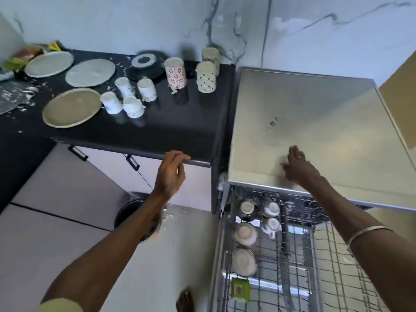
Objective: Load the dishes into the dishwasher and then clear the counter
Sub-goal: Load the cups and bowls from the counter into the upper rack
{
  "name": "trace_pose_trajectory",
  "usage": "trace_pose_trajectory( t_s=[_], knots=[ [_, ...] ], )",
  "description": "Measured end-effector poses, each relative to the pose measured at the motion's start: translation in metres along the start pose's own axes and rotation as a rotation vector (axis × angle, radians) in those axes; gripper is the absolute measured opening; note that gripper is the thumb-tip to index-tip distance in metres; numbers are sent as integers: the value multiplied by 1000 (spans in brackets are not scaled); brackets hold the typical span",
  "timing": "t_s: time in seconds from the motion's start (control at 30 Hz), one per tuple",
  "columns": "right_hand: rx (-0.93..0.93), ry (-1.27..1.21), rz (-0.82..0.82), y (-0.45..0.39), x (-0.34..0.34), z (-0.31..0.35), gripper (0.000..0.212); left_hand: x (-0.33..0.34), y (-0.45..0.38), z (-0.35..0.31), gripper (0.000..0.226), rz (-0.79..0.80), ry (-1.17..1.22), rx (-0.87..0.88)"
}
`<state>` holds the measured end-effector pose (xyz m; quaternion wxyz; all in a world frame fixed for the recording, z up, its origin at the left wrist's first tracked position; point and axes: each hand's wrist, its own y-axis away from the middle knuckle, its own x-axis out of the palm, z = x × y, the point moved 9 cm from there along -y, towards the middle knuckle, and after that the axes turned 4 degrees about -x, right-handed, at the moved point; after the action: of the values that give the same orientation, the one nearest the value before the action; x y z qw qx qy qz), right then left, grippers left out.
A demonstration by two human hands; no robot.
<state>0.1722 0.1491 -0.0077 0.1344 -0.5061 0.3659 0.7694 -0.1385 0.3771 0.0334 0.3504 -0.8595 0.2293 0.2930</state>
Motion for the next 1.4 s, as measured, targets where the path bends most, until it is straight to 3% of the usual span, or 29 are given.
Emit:
trace_pose_trajectory(
  t_s=[0.07, 0.2, 0.3, 0.5, 0.6, 0.73, 0.93, 1.07, 1.27, 1.4],
  knots=[
    [-32, -31, -16, -15, -4, 31, 70, -24, -31, 32, 32, -41, -90, -35],
    [-43, -3, 12, -44, 5, 73, 72, -72, -90, 113, 37, -185, -317, -299],
    [-43, 57, 31, -50, 20, 81, 79, -89, -125, 155, 55, -165, -378, -414],
    [-59, 41, 95, -56, 37, 78, 81, -77, -176, 202, 72, -1, -339, -438],
    [-51, 22, 116, -60, 38, 77, 81, -60, -186, 223, 67, 74, -348, -477],
    [-48, 25, 104, -63, 39, 73, 82, -56, -193, 234, 52, -1, -163, -541],
    [-66, -18, 73, -63, 41, 72, 82, -50, -193, 212, 49, -72, -85, -479],
    [-80, -52, 63, -63, 38, 73, 82, -45, -177, 177, 59, -99, -13, -459],
    [-158, -65, 44, -59, 33, 73, 86, -32, -102, 61, 54, -138, 231, -412],
    [-263, -26, 18, -49, 19, 65, 87, 8, -21, -27, 57, -58, 377, -368]
  ],
)
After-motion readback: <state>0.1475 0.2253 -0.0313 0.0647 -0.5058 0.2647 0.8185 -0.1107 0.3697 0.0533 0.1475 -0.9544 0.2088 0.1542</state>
